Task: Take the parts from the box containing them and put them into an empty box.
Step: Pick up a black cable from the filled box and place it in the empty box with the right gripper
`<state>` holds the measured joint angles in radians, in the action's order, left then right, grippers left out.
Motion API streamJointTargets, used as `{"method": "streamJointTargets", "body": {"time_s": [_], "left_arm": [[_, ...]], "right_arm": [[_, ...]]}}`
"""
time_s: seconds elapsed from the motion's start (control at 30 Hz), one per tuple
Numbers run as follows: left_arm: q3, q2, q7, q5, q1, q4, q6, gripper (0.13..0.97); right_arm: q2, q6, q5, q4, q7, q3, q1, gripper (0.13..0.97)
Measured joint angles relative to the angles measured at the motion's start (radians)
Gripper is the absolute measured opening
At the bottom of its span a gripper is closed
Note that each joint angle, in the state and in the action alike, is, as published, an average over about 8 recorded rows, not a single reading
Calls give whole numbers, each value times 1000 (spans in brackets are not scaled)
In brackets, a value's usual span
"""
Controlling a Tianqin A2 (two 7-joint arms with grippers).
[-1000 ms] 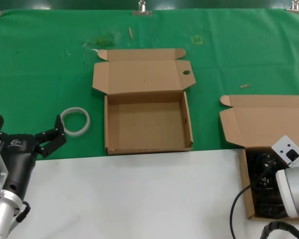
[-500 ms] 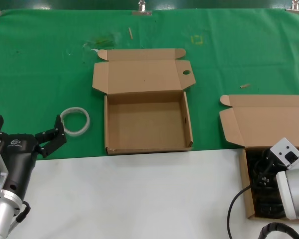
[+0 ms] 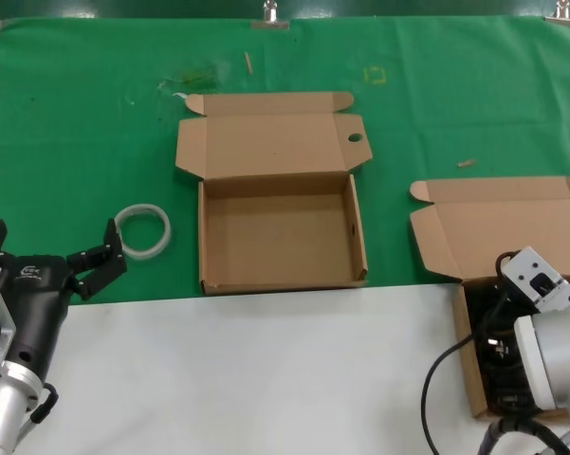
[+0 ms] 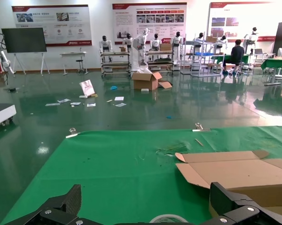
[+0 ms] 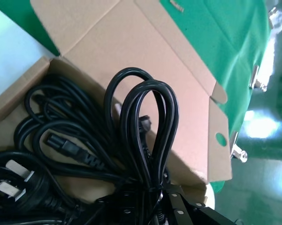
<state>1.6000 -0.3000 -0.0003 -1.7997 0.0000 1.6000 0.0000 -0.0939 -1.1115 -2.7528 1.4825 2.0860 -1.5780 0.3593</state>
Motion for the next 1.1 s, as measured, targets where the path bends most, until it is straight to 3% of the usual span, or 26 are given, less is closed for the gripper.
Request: {"method": "streamJointTargets", "body": {"time_s": [0.5,0.77,1.1], "left_arm": [[0,0,0,0,0,0,0,966],[0,0,0,0,0,0,0,966],[0,0,0,0,0,0,0,966]], "right_arm": [[0,2,0,74,10,-71,10,177],[0,81,0,54,-82,-240,81,165],[-1,287,0,-93,-302,-461,202,148]]}}
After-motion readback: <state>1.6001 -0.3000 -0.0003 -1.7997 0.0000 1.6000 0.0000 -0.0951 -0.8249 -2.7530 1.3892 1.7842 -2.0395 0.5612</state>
